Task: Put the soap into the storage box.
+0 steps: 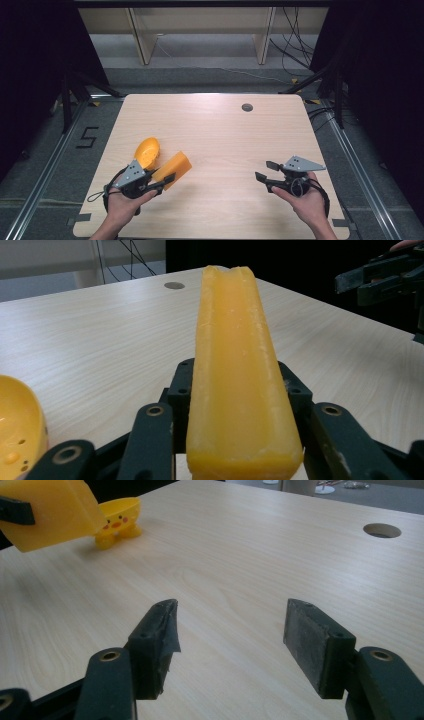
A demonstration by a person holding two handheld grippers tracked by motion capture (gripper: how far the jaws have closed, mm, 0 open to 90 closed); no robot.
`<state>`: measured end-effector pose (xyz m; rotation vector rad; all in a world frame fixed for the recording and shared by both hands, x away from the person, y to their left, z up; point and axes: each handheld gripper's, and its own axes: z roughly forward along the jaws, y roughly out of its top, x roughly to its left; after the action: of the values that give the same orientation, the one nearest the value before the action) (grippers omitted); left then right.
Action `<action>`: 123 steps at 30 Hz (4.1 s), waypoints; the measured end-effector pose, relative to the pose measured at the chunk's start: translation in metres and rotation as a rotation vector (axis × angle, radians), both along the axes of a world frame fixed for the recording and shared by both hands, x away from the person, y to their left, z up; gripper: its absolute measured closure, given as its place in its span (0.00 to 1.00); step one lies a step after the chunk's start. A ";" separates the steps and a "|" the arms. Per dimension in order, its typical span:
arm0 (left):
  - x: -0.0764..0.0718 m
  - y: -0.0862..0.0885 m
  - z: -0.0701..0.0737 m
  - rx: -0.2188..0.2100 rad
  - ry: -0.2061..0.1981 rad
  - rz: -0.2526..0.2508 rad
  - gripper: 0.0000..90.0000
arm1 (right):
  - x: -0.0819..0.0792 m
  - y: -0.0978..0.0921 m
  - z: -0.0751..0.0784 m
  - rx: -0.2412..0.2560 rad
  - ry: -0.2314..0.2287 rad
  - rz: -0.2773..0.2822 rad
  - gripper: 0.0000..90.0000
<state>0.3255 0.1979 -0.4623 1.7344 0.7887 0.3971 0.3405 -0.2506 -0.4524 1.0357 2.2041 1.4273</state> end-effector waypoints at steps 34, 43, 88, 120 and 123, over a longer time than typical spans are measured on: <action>0.015 0.023 0.021 -0.007 -0.009 0.437 0.67 | -0.001 -0.018 0.004 0.032 0.003 -0.160 0.43; 0.025 0.030 0.019 -0.034 -0.001 0.572 0.67 | 0.001 -0.019 0.001 0.032 0.003 -0.135 0.43; 0.060 0.018 -0.013 0.129 0.063 0.738 0.67 | 0.004 -0.016 -0.003 -0.004 -0.016 -0.117 0.42; 0.060 0.024 -0.005 0.181 0.188 0.602 0.28 | 0.001 -0.013 -0.004 0.010 0.016 -0.118 0.41; 0.050 0.032 0.002 0.175 0.206 0.554 0.26 | 0.002 -0.015 -0.003 -0.008 0.004 -0.111 0.41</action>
<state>0.3758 0.2294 -0.4607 1.7158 1.4283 0.6809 0.3421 -0.2652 -0.4550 1.1401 2.1179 1.3687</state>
